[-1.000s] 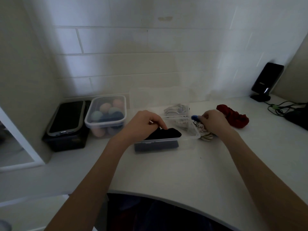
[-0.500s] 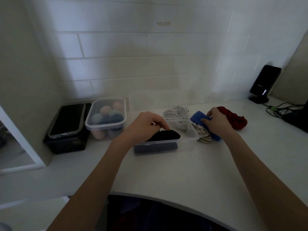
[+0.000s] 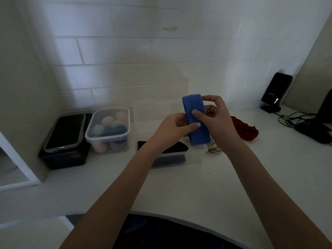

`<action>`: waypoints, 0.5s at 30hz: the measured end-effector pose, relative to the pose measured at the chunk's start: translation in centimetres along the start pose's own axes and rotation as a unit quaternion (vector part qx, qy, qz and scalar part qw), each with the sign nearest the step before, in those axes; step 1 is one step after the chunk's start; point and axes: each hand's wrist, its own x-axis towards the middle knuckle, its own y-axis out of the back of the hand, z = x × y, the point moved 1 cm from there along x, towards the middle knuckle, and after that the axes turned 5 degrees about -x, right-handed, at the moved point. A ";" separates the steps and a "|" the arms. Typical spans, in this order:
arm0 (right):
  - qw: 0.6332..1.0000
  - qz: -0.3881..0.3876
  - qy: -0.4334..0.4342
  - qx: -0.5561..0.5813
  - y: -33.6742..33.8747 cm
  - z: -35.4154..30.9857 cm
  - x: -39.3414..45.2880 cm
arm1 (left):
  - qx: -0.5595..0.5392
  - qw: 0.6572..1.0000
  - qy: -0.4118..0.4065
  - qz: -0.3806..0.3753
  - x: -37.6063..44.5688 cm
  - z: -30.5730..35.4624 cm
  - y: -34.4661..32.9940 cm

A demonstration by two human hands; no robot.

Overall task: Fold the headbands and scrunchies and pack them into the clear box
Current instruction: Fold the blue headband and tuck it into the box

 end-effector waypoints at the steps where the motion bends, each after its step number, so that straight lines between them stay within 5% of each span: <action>1: 1.000 0.001 -0.005 0.009 -0.2 0.2 -0.1 | -0.024 1.000 0.000 0.014 0.0 -0.1 0.0; 10: 0.984 -0.144 -0.099 0.028 0.7 1.1 -0.6 | -0.069 0.996 0.005 0.050 -0.5 -0.2 1.3; 15: 0.988 -0.133 -0.069 0.025 0.2 0.9 -0.7 | -0.033 0.999 0.015 0.006 -0.6 -0.3 0.9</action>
